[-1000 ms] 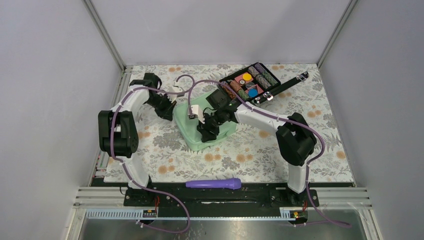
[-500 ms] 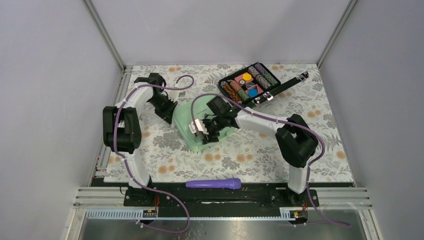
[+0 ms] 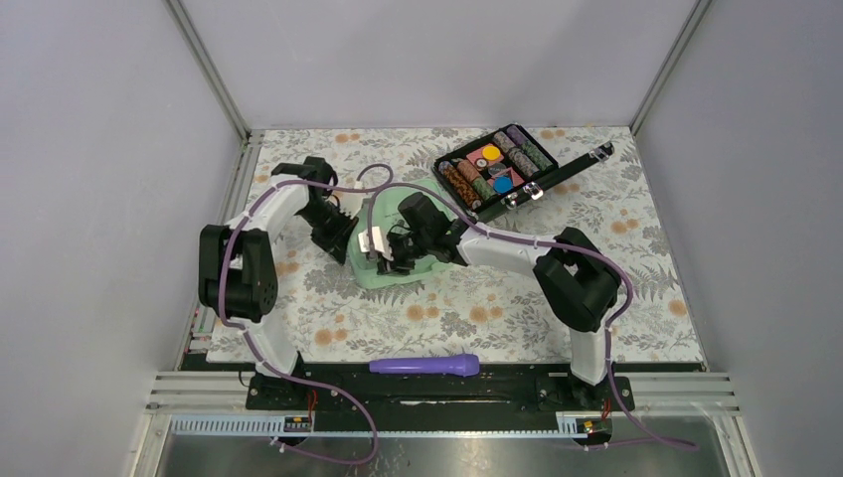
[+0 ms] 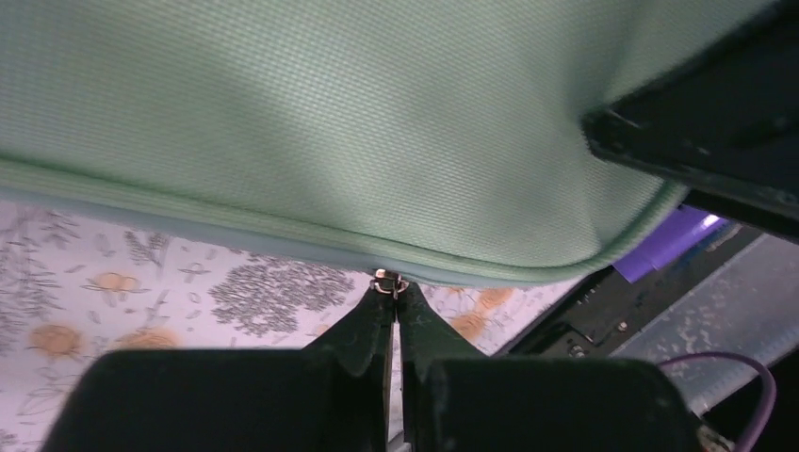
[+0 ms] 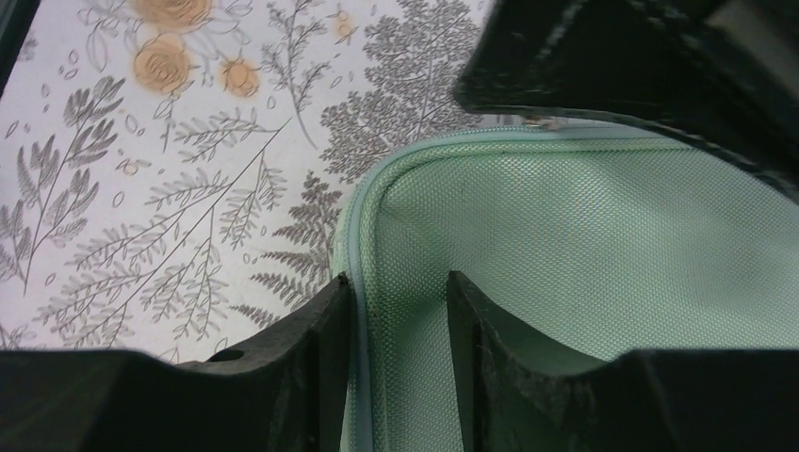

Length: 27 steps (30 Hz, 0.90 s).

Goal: Organize the medicine kit

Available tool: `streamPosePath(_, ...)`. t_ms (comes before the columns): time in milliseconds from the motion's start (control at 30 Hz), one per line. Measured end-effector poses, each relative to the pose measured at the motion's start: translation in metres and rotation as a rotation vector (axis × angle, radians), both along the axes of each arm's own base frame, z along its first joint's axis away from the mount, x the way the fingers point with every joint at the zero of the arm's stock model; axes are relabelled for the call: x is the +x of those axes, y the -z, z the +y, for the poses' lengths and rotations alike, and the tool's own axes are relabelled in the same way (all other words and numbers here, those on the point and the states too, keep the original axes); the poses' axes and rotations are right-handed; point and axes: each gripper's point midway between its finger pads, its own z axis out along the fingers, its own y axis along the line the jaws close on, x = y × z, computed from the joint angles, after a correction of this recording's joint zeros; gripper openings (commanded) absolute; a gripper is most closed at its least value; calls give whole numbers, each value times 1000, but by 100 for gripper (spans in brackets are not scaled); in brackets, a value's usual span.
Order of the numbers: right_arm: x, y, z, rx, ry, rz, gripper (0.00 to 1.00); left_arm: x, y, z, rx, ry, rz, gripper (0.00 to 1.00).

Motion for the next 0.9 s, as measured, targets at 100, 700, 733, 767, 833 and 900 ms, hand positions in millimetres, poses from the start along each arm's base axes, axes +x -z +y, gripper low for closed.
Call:
streamPosePath(100, 4, -3, 5, 18, 36, 7, 40, -15, -3, -3, -21, 15, 26, 0)
streamPosePath(700, 7, -16, -21, 12, 118, 108, 76, -40, -22, -24, -289, -131, 204, 0)
streamPosePath(733, 4, -17, -35, -9, 112, 114, 77, -34, -21, -19, -282, -155, 202, 0)
streamPosePath(767, 2, -18, -50, -31, 108, 117, 77, -28, -20, -14, -270, -169, 192, 0)
streamPosePath(833, 2, -26, -82, -69, 94, 97, 77, -10, -18, 1, -231, -196, 142, 0)
streamPosePath(900, 6, -35, -108, -97, 74, 41, 76, 10, -16, 15, -185, -212, 79, 0)
